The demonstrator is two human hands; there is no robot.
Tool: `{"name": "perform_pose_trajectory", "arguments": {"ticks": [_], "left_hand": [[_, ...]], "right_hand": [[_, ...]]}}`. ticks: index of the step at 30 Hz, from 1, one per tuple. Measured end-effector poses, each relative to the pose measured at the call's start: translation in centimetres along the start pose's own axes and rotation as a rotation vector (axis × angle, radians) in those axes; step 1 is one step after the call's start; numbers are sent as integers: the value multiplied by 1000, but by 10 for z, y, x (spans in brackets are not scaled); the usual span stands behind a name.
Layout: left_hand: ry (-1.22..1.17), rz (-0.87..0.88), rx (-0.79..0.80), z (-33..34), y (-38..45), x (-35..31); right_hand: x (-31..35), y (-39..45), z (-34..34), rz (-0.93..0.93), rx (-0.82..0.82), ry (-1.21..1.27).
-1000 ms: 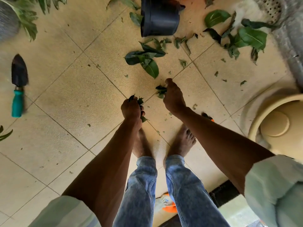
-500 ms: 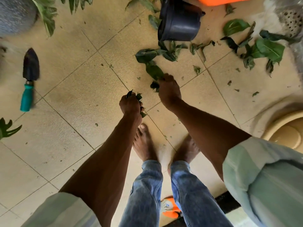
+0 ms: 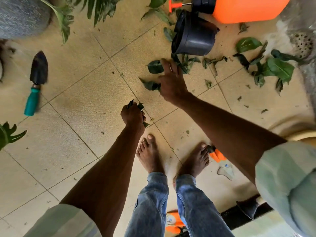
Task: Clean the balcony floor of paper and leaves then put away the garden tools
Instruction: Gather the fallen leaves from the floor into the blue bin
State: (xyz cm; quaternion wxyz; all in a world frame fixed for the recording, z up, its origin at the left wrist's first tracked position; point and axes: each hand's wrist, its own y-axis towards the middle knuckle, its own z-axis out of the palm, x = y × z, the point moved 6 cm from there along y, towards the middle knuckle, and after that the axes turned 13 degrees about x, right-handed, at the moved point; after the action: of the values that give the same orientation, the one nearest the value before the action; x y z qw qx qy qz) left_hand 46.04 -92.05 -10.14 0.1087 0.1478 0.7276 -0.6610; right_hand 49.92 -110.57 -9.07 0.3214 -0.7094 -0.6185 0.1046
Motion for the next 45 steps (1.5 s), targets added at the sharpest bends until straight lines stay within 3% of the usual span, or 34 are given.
{"name": "perform_pose_trajectory", "arguments": {"ticks": [4, 12, 15, 18, 21, 25, 31, 33, 35, 43, 45], "left_hand": [[9, 8, 13, -1, 5, -4], [8, -26, 50, 9, 2, 11], [19, -34, 75, 13, 1, 18], [2, -40, 89, 16, -4, 21], [-2, -32, 93, 19, -7, 21], [12, -11, 104, 23, -8, 16], [34, 7, 117, 23, -4, 13], [18, -2, 123, 24, -5, 13], [14, -18, 129, 27, -6, 13], [-12, -4, 140, 43, -8, 6], [-12, -12, 142, 43, -8, 7]], "right_hand": [[-4, 27, 4, -51, 179, -106], [-8, -52, 66, -171, 47, -81], [-19, -74, 65, -28, -17, 161], [-30, -82, 58, 156, 24, 293], [-30, -74, 49, 110, 62, 253], [-40, -56, 26, 119, -46, 154], [-38, -53, 46, 1, 90, 61], [-40, -62, 55, 2, 46, 112], [-47, -69, 57, 154, 92, 300], [-87, -21, 0, 460, -303, 622], [-89, -8, -8, 479, -295, 606]]}}
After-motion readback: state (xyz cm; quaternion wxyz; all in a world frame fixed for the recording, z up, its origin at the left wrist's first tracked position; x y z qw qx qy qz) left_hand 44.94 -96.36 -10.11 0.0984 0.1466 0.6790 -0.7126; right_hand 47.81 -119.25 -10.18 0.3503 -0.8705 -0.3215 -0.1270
